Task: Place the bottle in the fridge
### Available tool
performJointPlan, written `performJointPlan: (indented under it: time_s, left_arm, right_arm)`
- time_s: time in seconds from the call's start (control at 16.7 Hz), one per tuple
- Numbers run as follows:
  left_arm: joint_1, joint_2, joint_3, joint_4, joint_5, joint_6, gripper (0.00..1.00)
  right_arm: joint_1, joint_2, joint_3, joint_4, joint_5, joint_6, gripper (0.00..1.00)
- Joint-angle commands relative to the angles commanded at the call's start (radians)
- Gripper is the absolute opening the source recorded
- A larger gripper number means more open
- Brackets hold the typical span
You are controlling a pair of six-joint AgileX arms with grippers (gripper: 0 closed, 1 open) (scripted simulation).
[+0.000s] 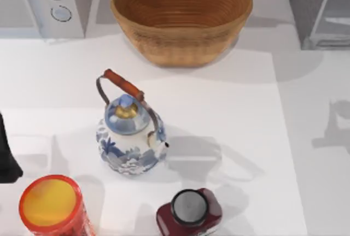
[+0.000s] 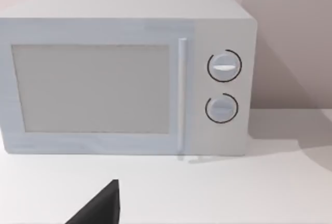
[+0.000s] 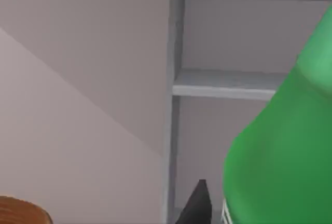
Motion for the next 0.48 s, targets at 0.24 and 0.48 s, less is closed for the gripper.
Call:
performJointPlan:
  time_s: [0.24,0.48]
  left_arm:
    - [0.0,0.0,0.0,0.0,0.0,0.0,1.0]
    - [0.0,0.0,0.0,0.0,0.0,0.0,1.0]
  right_arm:
    - [-0.065,0.423,0.231,0.274,-0.074,-0.004,0.01]
    - [-0.141,0.917,0.451,0.517,-0.125,-0.002,0.01]
